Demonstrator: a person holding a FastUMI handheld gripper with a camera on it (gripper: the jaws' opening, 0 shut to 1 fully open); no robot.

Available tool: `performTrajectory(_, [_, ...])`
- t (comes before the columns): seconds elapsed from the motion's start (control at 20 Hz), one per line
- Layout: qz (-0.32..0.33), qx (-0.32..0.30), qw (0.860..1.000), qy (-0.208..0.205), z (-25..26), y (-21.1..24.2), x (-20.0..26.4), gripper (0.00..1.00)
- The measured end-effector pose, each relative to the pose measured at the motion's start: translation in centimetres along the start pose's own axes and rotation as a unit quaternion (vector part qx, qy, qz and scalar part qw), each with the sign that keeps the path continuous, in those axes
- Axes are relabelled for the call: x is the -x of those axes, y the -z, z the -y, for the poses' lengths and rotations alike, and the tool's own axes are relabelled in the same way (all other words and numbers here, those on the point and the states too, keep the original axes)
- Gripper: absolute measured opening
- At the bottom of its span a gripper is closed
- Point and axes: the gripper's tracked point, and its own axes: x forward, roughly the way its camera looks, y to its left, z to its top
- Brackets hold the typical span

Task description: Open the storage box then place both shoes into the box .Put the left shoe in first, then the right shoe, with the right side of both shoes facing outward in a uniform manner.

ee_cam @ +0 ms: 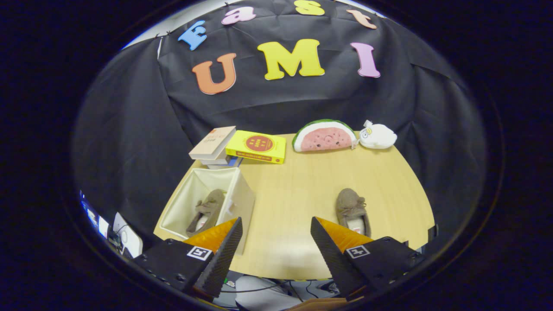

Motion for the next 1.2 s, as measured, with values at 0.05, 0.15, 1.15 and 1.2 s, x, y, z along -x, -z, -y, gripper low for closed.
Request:
performTrajectory(0.05, [-0.004,-0.004,1.000,0.011,2.0,0.2,-0.6,0.96])
performTrajectory(0.15, [-0.016,-0.019,0.999,0.028,5.9,0.7,-1.8,0.96])
performTrajectory(1.15, [-0.202,-0.031,0.975,0.092,23.5,9.6,-15.9,0.70])
performTrajectory(1.2, [-0.202,-0.028,0.975,0.085,23.2,9.4,-16.1,0.57])
